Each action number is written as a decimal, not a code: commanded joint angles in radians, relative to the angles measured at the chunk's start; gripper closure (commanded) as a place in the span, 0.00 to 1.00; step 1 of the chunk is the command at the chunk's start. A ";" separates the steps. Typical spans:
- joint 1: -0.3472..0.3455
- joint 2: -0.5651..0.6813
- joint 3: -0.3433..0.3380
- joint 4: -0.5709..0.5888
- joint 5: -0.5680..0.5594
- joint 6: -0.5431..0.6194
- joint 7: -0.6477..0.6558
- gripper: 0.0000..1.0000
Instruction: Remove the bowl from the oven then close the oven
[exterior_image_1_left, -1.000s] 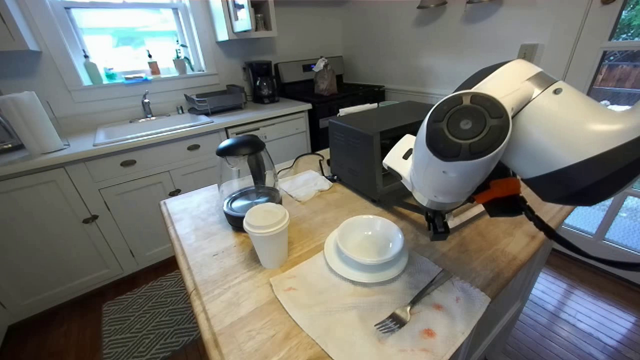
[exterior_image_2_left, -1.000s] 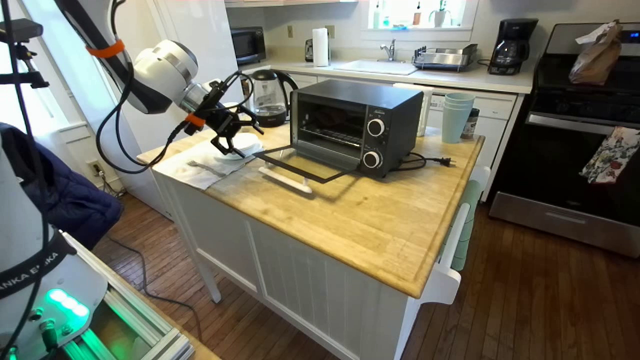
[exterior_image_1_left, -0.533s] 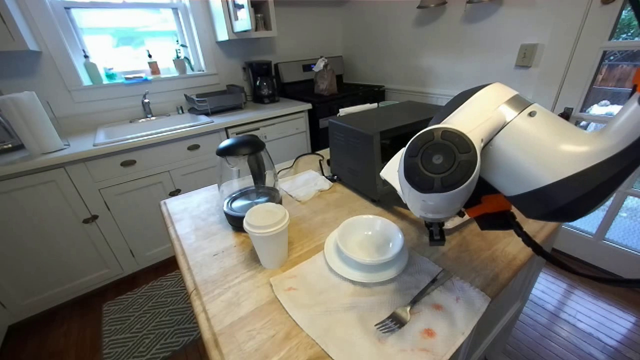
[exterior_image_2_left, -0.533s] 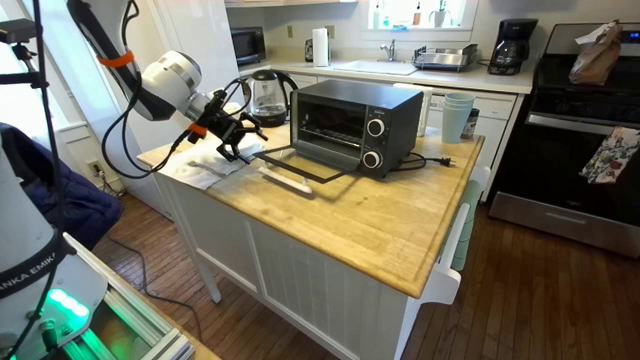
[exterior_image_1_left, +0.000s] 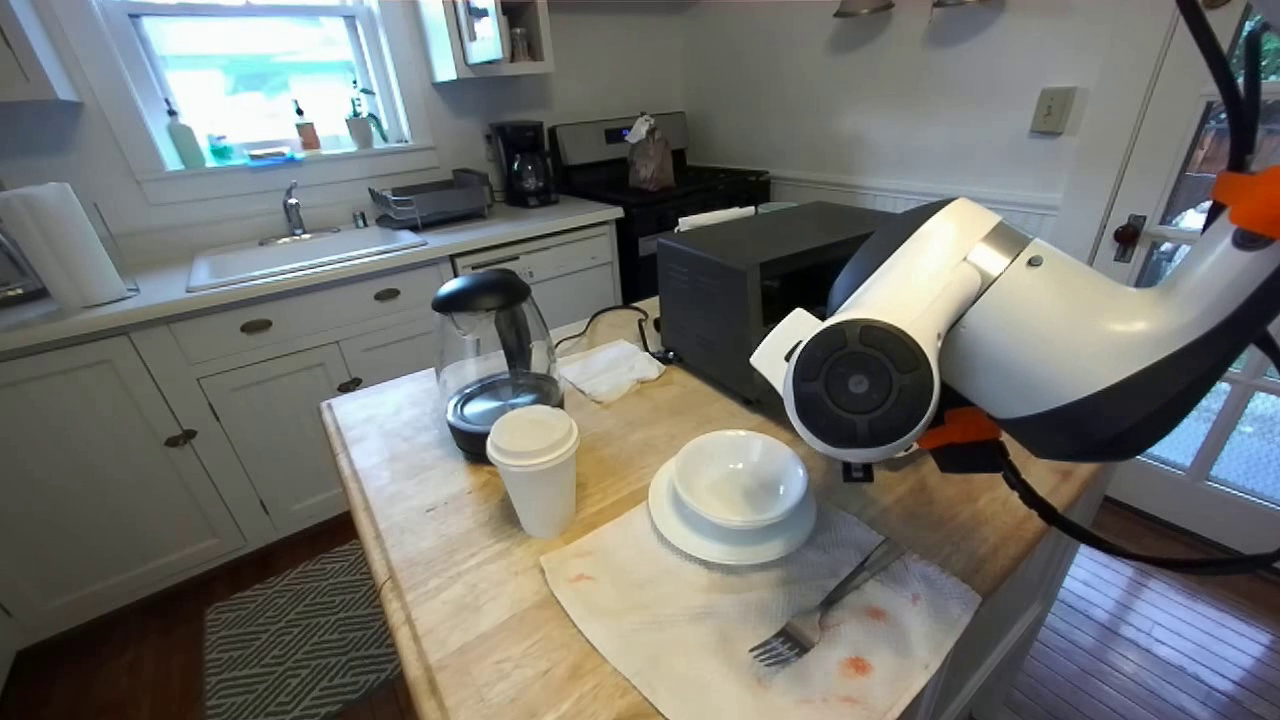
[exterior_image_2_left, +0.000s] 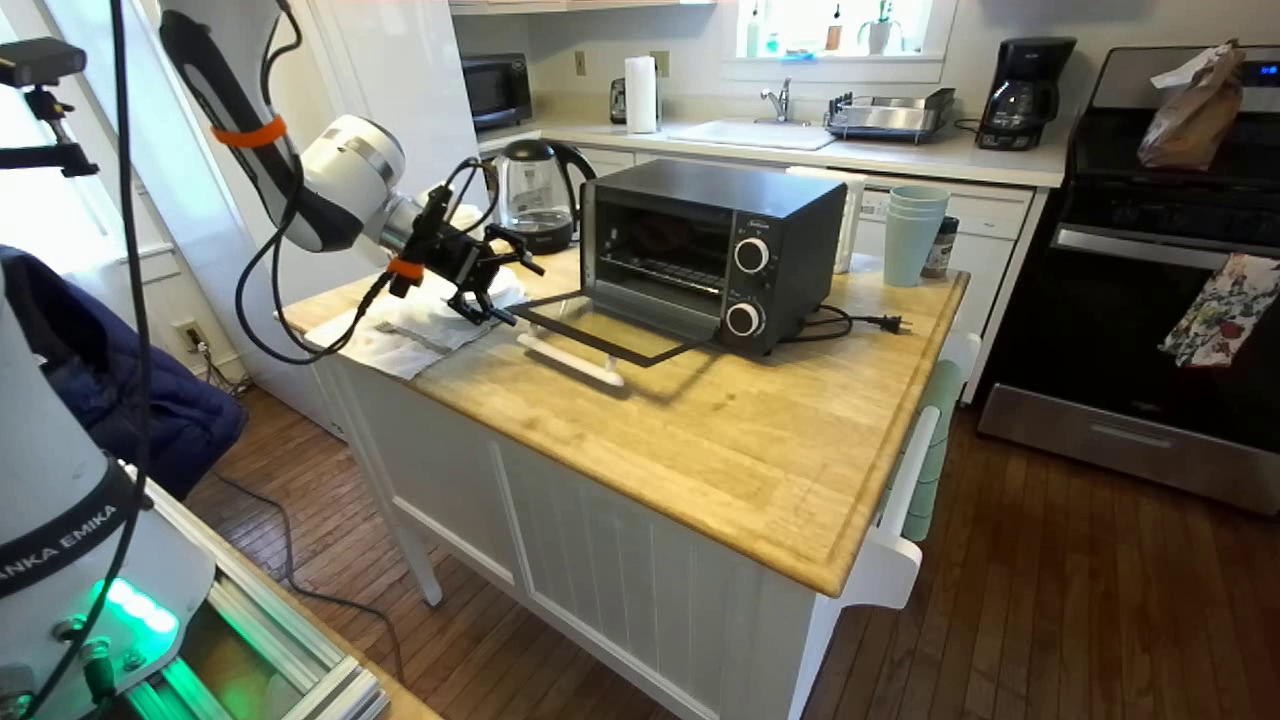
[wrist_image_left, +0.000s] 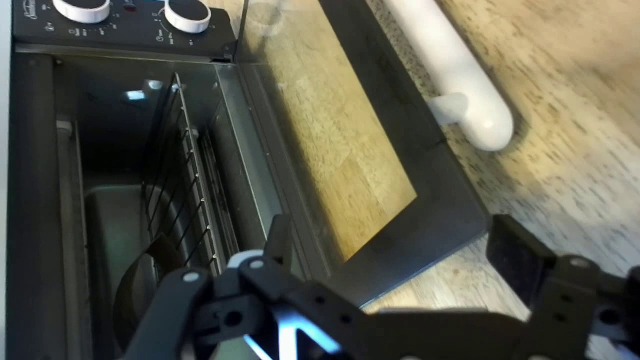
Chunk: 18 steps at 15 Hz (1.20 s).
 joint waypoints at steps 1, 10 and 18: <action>0.004 0.013 0.019 0.014 -0.070 -0.061 0.044 0.00; -0.011 -0.003 0.028 0.005 -0.147 -0.125 -0.019 0.00; -0.018 -0.056 0.042 -0.014 -0.191 -0.119 -0.093 0.00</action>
